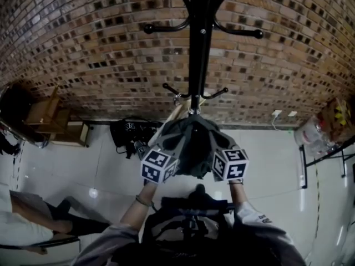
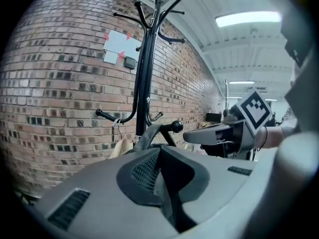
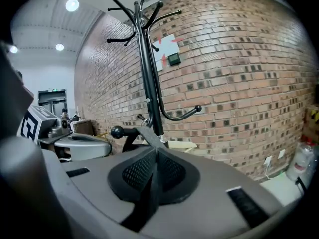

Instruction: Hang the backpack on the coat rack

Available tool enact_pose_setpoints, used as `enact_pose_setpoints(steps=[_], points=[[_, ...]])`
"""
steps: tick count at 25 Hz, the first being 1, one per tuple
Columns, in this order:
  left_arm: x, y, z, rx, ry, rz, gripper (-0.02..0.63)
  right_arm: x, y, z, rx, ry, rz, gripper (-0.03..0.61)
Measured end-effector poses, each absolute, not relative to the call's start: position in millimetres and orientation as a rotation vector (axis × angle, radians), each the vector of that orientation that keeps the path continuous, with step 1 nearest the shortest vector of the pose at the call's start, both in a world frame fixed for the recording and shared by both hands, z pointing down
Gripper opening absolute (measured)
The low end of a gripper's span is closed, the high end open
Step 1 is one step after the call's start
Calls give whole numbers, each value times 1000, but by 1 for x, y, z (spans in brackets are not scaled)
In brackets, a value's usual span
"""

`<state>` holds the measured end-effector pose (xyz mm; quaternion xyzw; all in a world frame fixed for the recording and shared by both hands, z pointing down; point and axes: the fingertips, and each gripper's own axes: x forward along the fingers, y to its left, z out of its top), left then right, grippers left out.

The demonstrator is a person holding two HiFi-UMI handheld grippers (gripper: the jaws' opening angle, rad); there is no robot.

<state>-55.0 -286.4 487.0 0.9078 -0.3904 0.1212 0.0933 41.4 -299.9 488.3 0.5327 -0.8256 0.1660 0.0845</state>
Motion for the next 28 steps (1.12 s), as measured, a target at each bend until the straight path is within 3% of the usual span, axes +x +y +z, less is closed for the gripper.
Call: enact_pose_setpoints(steps=[28], points=[[-39, -296, 478, 2529, -1252, 231, -3, 39, -309, 477, 1483, -2513, 589, 9]])
